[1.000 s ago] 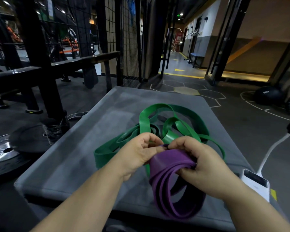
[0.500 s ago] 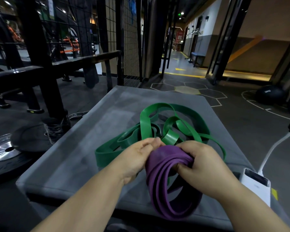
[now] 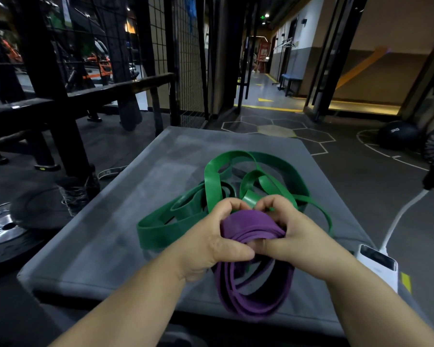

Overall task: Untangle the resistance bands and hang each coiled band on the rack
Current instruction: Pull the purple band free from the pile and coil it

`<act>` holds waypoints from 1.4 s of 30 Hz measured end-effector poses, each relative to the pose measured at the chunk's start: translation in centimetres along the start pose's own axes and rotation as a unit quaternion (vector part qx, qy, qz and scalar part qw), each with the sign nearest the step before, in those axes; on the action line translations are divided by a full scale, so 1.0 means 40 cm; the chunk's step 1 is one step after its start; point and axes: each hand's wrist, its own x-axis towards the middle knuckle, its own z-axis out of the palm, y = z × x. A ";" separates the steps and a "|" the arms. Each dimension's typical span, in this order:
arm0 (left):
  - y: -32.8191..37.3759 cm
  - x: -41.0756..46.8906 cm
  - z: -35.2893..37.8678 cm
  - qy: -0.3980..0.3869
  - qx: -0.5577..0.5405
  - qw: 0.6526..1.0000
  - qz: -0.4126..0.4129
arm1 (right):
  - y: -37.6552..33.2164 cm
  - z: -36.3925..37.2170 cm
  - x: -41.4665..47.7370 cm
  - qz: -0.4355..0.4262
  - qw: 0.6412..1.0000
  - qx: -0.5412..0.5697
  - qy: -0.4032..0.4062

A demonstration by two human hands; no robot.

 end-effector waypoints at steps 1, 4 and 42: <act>0.000 0.001 0.000 -0.004 -0.026 1.000 0.000 | 0.002 -0.004 0.002 0.008 0.999 0.039 -0.020; -0.001 -0.001 -0.005 -0.022 -0.089 0.996 -0.001 | 0.004 -0.007 0.008 0.015 0.994 0.090 -0.056; 0.004 -0.001 -0.021 -0.032 0.053 0.997 -0.047 | 0.013 0.039 0.031 0.021 0.903 0.429 0.016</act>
